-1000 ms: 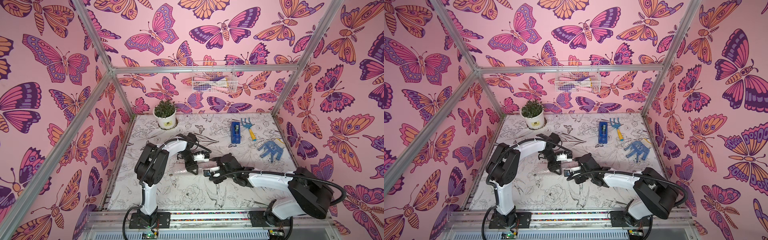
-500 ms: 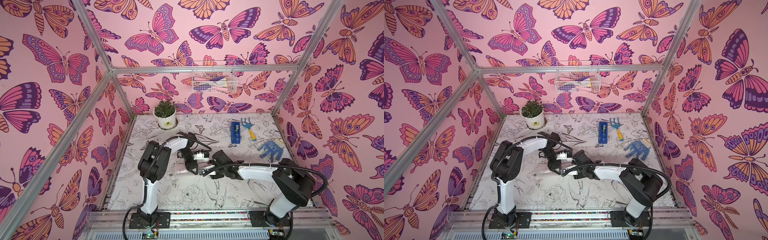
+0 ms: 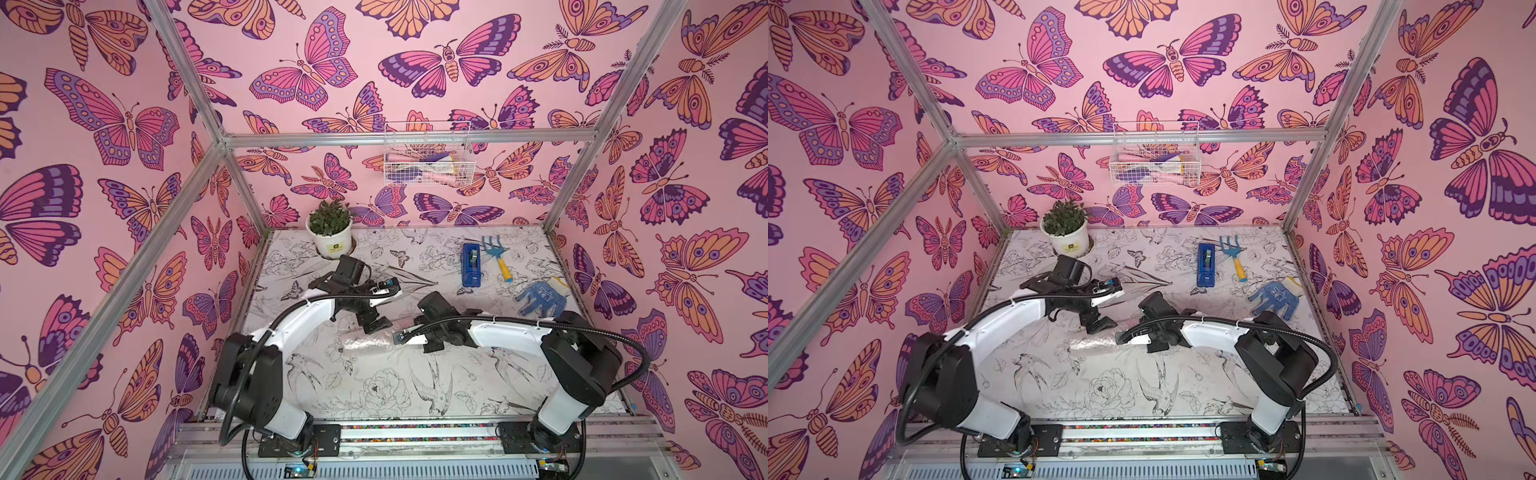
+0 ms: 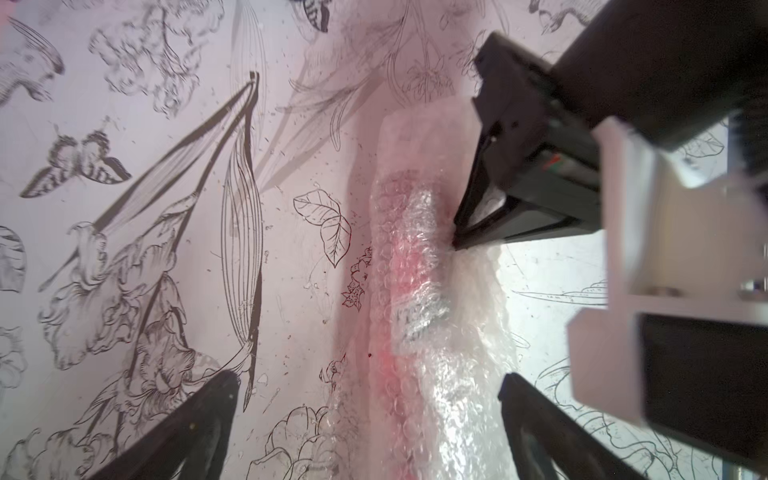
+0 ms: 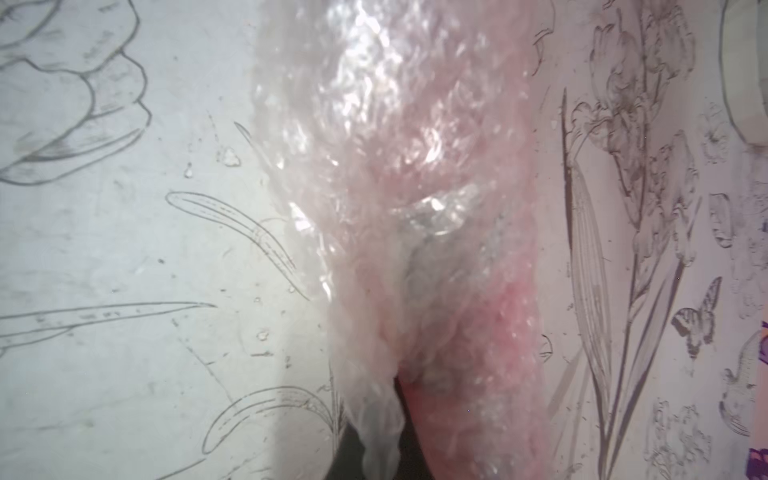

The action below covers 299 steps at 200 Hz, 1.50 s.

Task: Wrap wine bottles in bubble wrap
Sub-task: Wrap the wine bottle in bubble wrap.

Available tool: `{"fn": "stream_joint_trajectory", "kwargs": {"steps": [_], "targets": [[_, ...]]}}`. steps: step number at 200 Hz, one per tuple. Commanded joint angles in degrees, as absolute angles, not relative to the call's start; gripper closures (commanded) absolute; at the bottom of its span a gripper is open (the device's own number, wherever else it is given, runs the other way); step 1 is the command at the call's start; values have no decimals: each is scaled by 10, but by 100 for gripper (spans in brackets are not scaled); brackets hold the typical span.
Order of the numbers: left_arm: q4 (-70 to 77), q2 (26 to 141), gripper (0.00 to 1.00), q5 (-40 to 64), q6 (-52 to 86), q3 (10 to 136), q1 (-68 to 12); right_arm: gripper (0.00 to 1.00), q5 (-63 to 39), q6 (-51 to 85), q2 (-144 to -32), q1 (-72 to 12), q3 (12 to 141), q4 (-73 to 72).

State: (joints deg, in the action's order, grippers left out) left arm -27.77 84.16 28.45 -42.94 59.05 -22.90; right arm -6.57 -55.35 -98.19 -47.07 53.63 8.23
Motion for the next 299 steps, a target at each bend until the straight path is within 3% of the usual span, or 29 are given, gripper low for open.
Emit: {"fn": "stream_joint_trajectory", "kwargs": {"steps": [1, 23, 64, 103, 115, 192, 220, 299], "targets": [[-230, 826, 1, 266, -420, 547, -225, 88, -62, -537, -1002, -463, 535, 151], [-233, 818, 0, 262, -419, 523, -223, 78, -60, -530, -1000, -463, 530, 146], [-233, 817, 0, 295, -419, 512, -226, 40, -54, -519, -984, -463, 518, 120], [-241, 836, 3, 320, -411, 506, -250, 19, -51, -500, -946, -463, 489, 79], [-243, 841, 4, 304, -410, 503, -263, 1, -52, -496, -922, -463, 474, 65], [-230, 861, 0, 234, -376, 486, -301, 1, -57, -440, -759, -429, 385, -40], [-231, 884, 4, 216, -365, 491, -315, 1, -56, -433, -732, -407, 380, -43], [-317, 939, 47, 259, -414, 527, -338, 1, -90, -465, -746, -395, 400, 1]]}}
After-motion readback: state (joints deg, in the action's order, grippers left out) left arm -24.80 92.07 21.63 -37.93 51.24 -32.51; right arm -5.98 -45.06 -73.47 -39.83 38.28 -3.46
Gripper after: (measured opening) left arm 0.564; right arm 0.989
